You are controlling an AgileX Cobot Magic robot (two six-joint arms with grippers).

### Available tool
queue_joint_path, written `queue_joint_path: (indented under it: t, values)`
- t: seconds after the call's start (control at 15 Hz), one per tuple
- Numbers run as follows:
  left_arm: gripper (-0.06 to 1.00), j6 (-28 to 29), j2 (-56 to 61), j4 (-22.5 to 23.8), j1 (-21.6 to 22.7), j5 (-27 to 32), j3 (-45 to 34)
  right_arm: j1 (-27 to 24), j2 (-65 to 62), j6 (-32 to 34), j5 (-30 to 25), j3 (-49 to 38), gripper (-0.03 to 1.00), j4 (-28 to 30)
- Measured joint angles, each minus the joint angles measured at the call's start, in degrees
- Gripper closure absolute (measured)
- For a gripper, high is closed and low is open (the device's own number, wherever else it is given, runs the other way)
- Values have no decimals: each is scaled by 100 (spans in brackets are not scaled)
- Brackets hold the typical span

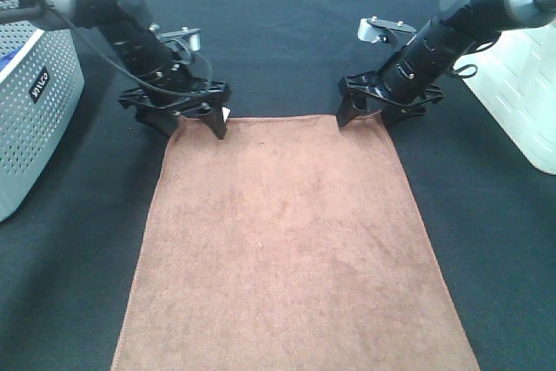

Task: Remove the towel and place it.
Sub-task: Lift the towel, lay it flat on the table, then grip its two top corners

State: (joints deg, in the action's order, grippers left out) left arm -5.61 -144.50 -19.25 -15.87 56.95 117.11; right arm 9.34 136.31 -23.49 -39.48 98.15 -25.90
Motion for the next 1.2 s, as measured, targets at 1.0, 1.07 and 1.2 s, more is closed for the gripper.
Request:
queue_joint_path:
  t: [1.0, 1.07, 1.2]
  values:
    - [94, 132, -57, 590, -29, -115, 74, 17, 132, 0, 424, 86, 97, 264]
    - [94, 126, -103, 670, -52, 17, 241, 40, 189, 0, 195, 338, 97, 413]
    - [94, 115, -206, 825, -69, 201, 579, 69, 309, 0, -143, 745, 97, 722]
